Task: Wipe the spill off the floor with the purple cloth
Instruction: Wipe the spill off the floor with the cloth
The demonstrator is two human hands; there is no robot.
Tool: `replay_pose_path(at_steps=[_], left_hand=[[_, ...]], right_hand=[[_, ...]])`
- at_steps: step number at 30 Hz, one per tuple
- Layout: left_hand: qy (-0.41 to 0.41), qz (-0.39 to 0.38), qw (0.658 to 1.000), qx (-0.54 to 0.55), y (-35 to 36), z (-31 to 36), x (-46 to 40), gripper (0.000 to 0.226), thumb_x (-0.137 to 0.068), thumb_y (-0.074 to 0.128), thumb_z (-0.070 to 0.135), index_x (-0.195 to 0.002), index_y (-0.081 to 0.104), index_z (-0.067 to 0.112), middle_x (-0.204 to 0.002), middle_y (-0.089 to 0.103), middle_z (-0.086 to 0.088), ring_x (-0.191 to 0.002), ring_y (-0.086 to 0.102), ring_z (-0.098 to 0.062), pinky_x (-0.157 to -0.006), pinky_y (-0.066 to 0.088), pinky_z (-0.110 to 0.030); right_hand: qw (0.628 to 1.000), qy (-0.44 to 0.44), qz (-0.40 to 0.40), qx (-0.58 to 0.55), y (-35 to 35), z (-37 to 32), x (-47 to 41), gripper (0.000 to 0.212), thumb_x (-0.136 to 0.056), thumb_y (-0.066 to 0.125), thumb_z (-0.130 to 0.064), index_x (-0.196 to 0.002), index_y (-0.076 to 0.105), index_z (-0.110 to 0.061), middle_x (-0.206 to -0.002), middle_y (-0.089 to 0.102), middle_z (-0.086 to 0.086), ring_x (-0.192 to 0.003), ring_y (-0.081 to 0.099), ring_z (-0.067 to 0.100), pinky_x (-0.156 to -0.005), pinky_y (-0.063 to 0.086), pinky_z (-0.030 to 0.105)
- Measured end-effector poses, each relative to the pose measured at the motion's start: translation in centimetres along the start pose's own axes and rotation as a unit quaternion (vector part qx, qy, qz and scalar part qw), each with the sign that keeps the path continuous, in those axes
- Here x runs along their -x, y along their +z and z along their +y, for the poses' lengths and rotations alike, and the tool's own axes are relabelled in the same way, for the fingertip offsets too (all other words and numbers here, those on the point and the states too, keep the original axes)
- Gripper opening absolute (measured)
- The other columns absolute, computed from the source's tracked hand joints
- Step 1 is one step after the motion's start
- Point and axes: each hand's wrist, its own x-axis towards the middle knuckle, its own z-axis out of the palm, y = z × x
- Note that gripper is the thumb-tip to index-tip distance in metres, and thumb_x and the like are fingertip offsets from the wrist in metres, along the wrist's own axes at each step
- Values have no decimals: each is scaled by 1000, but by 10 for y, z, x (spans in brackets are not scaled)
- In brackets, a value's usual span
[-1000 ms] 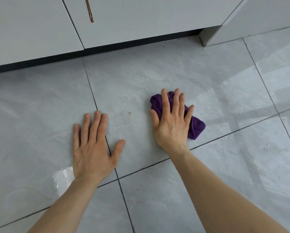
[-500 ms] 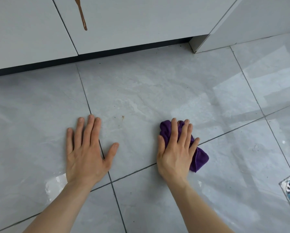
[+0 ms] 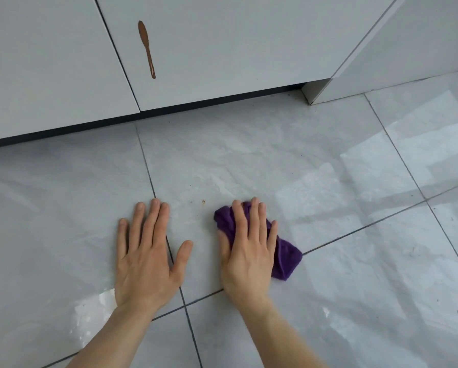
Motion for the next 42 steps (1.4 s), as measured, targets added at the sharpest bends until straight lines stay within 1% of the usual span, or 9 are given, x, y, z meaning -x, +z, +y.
replay_pose_path(at_steps=[3, 6, 9, 12, 29, 32, 36, 38, 42], left_hand=[[2, -6, 1000, 5, 0, -1, -1, 81, -95, 22, 63, -161, 15, 15, -171, 14, -2, -158, 4, -23, -126, 12, -53], [6, -16, 1000, 6, 0, -1, -1, 81, -96, 17, 64, -161, 14, 14, -171, 13, -3, -158, 4, -24, -126, 13, -55], [8, -15, 1000, 20, -1, -2, -1, 79, -98, 15, 62, -160, 16, 13, -170, 15, -4, -158, 4, -24, -126, 13, -55], [4, -11, 999, 34, -3, -2, -1, 77, -99, 14, 59, -160, 17, 12, -170, 17, -5, -158, 5, -23, -125, 15, -56], [7, 8, 999, 51, -4, -2, 3, 81, -95, 26, 64, -160, 20, 16, -170, 18, -2, -158, 6, -20, -127, 6, -51], [46, 24, 997, 64, -14, 10, 10, 73, -95, 38, 56, -156, 32, 16, -166, 29, -3, -156, 18, -21, -127, 11, -48], [135, 5, 985, 109, -21, 43, 27, 59, -96, 46, 46, -148, 44, 20, -157, 44, 2, -148, 35, -18, -122, 26, -43], [173, -14, 979, 107, -22, 54, 35, 58, -95, 50, 44, -149, 42, 25, -155, 44, 6, -146, 37, -16, -121, 29, -40], [240, -50, 968, 43, -23, 66, 41, 57, -93, 57, 39, -148, 43, 31, -155, 43, 8, -143, 40, -16, -119, 34, -36]], right_hand=[[996, 50, 25, -66, 0, -7, -51, 48, -107, 36, -39, -153, 34, -28, -168, 23, 3, -158, 9, 21, -125, 12, 54], [993, 4, -2, -117, 3, -32, -72, 47, -107, 28, -41, -151, 37, -29, -168, 24, 1, -158, 8, 17, -125, 9, 52], [990, -121, -41, -52, 11, -53, -69, 46, -108, 31, -43, -153, 35, -32, -169, 21, 5, -158, 5, 20, -125, 10, 53], [983, -171, -65, 33, 11, -50, -55, 51, -108, 32, -49, -157, 25, -38, -170, 12, 10, -158, 0, 25, -124, 10, 58], [968, -194, -142, 70, -23, 27, 51, 58, -105, 34, -55, -158, 16, -39, -170, 8, 12, -158, 1, 29, -121, 19, 64], [966, -211, -148, 22, -30, 30, 48, 69, -104, 41, -56, -161, 9, -33, -171, 3, 8, -158, -3, 25, -123, 16, 61], [977, -145, -144, -55, -50, 42, 49, 110, -87, 65, -60, -161, -6, -21, -172, 0, -1, -157, -11, 16, -127, 3, 54], [988, -104, -102, -41, -60, 50, 52, 113, -81, 63, -69, -161, 1, -17, -171, 10, 3, -158, -1, 20, -127, 5, 51], [990, -99, -79, -63, -66, 60, 56, 82, -78, 75, -54, -147, 45, -22, -156, 43, 4, -143, 40, 25, -113, 41, 45]])
